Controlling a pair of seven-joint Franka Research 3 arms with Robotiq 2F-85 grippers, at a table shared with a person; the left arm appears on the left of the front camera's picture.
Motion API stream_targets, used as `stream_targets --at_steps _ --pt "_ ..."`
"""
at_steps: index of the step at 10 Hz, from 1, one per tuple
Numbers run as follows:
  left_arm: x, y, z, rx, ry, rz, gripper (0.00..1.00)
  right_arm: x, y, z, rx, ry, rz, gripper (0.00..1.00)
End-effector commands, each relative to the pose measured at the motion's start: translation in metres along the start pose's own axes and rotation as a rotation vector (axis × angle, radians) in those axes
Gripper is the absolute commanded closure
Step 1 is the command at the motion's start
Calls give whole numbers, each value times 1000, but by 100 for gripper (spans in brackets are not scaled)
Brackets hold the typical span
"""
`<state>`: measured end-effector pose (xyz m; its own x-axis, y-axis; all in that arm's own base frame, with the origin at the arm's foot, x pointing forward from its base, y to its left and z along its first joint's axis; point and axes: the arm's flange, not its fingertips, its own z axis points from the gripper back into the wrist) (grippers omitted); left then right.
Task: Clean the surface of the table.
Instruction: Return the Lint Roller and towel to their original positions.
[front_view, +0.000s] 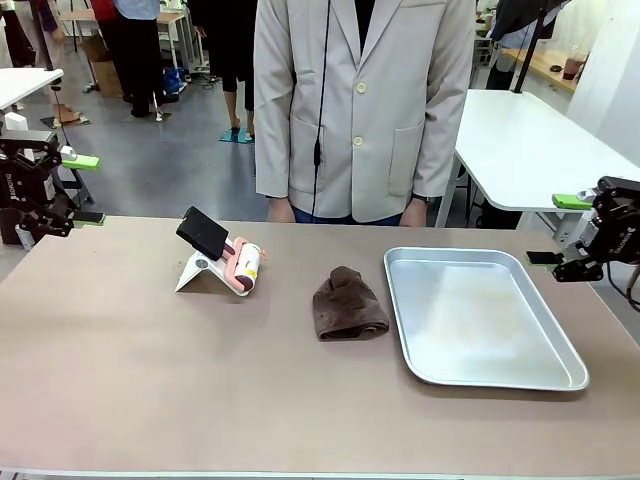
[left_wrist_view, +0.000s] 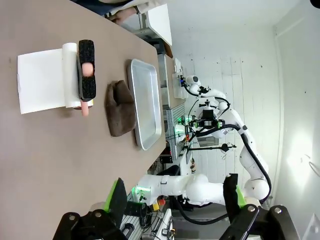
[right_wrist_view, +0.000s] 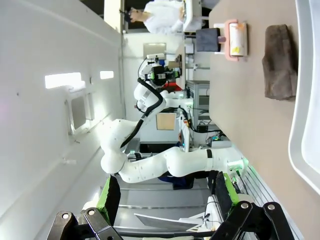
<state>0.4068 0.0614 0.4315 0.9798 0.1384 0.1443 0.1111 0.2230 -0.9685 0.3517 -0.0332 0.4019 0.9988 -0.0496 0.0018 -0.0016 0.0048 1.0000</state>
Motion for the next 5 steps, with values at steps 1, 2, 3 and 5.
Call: stream_targets --at_steps 1,2,3,5 --pt "-2 -1 2 -7 8 -3 0 -6 1 -2 2 -8 8 0" --pt "-2 -1 2 -7 8 -3 0 -6 1 -2 2 -8 8 0" --pt "-2 -1 2 -7 8 -3 0 -6 1 -2 2 -8 8 0" --pt "-2 -1 2 -7 8 -3 0 -6 1 -2 2 -8 8 0"
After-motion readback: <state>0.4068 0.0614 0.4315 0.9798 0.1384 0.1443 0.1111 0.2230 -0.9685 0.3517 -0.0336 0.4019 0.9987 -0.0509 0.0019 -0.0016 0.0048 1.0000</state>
